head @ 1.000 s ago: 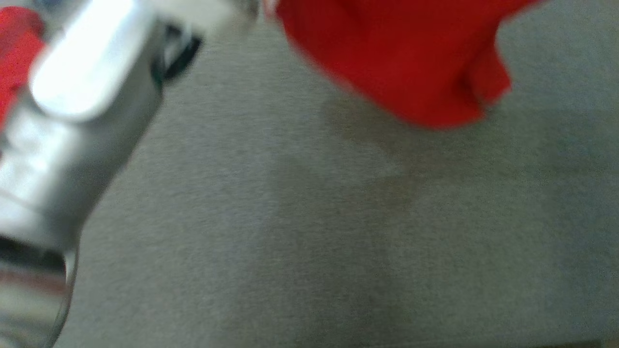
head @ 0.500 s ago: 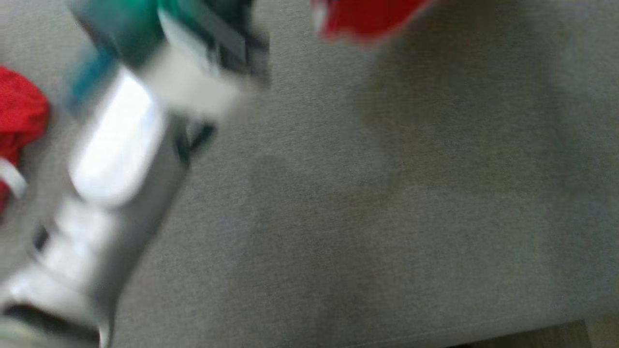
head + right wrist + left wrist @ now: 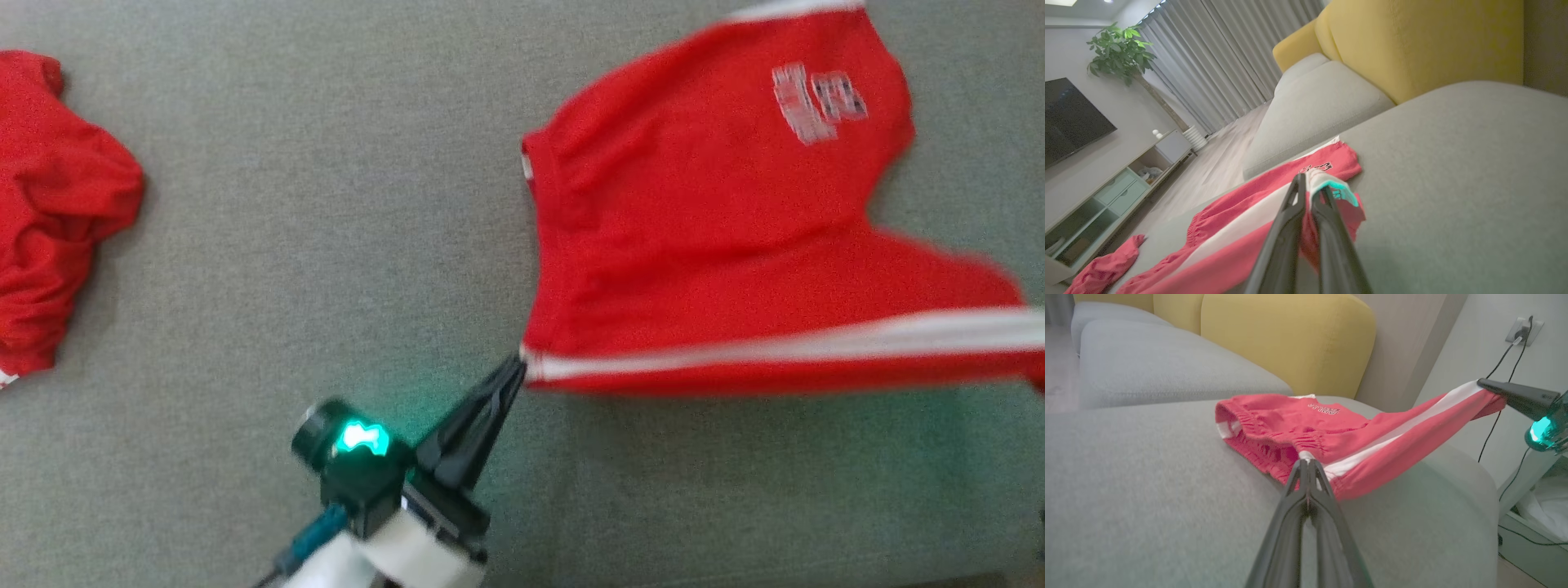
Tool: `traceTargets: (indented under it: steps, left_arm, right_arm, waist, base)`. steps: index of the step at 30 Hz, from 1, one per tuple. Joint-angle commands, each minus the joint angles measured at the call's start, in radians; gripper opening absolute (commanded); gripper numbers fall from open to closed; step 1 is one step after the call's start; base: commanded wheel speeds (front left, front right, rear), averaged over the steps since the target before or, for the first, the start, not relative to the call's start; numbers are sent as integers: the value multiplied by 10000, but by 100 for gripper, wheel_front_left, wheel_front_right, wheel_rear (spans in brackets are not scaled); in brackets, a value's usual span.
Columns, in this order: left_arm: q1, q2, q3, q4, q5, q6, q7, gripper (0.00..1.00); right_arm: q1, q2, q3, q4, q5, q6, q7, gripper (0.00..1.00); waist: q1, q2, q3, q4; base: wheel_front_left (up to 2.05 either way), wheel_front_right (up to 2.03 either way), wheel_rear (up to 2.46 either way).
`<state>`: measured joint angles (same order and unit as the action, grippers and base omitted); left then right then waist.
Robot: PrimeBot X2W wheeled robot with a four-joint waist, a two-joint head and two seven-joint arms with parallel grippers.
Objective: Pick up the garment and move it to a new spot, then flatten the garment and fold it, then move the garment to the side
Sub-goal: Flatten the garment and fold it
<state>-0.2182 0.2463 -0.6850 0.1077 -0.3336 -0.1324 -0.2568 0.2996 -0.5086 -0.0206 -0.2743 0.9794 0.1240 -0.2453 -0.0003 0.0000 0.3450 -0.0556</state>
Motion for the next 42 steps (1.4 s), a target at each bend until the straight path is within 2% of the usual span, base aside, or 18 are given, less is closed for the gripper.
traceTargets:
  steps: [1, 4, 8, 12, 17, 24, 30, 35, 36, 37, 38, 39, 40, 41, 42]
  left_arm:
    - [36, 208, 271, -339, 13, 18, -49, 0]
    - [348, 251, 275, -547, -60, 18, -49, 0]
    - [-12, 78, 154, -812, -334, 17, -49, 0]
    - [-1263, -168, -327, -374, -643, 17, -49, 0]
    - [-3001, -822, -161, 958, -1192, 17, 323, 0]
    - [-4939, -1192, -259, 2082, -1532, 17, 371, 0]
    - [-6349, -1278, -430, 3274, -1776, 17, 250, 0]
    - [-6966, -1319, -449, 4089, -1711, 18, 128, 0]
    - [-7031, -1321, -472, 4153, -1736, 18, 88, 0]
    - [-7067, -1312, -486, 4224, -1752, 18, 53, 0]
    - [-7079, -1309, -488, 4301, -1755, 18, 24, 0]
    - [-7066, -1320, -476, 4384, -1753, 18, 2, 11]
    - [-7034, -1344, -467, 4462, -1744, 18, -15, 32]
    - [-6985, -1379, -435, 4536, -1736, 18, -27, 83]
    - [-6927, -1420, -355, 4577, -1719, 47, -36, 100]
  right_arm:
    - [306, -435, -175, -513, 133, 67, 28, 0]
    - [980, -540, -627, -986, 249, 67, 99, 0]
    - [557, -569, -1114, -880, 118, 67, 400, 0]
    - [-864, -615, -1012, -93, -210, 67, 1232, 0]
    - [-3207, -610, -657, 1166, -995, 67, 2323, 0]
    - [-5793, -547, -10, 2455, -1810, 67, 3325, 0]
    - [-7717, -443, 534, 3835, -2336, 67, 3683, 0]
    - [-8839, -357, 1119, 4980, -2604, 67, 3527, 0]
    - [-9009, -313, 1310, 5193, -2561, 67, 3488, 2]
    - [-9155, -267, 1499, 5390, -2521, 67, 3421, 35]
    - [-9281, -215, 1661, 5578, -2481, 67, 3320, 56]
    - [-9376, -172, 1794, 5777, -2443, 67, 3216, 100]
    - [-9441, -145, 1907, 5974, -2427, 67, 3110, 100]
    - [-9476, -175, 2150, 6061, -2446, 67, 3032, 100]
    - [-9465, -232, 2378, 6104, -2423, 67, 2945, 100]
  waist:
    - [3, 0, -68, 20]
    - [3, 0, -119, 25]
    - [3, 0, -132, 70]
    - [3, 0, 62, 229]
    - [3, 0, 553, 424]
    - [3, 0, 1238, 601]
    - [3, 0, 1798, 693]
    - [3, 0, 2096, 705]
    - [3, 0, 2128, 696]
    - [3, 0, 2149, 680]
    - [3, 0, 2159, 667]
    - [3, 0, 2157, 663]
    - [3, 0, 2144, 664]
    - [3, 0, 2118, 672]
    - [3, 0, 2077, 680]
  base:
    - [0, 0, 0]
    - [0, 0, 0]
    - [0, 0, 0]
    - [0, 0, 0]
    - [0, 0, 0]
    - [0, 0, 0]
    - [0, 0, 0]
    - [0, 0, 0]
    - [0, 0, 0]
    - [0, 0, 0]
    - [0, 0, 0]
    - [0, 0, 0]
    - [0, 0, 0]
    - [0, 0, 0]
    - [0, 0, 0]
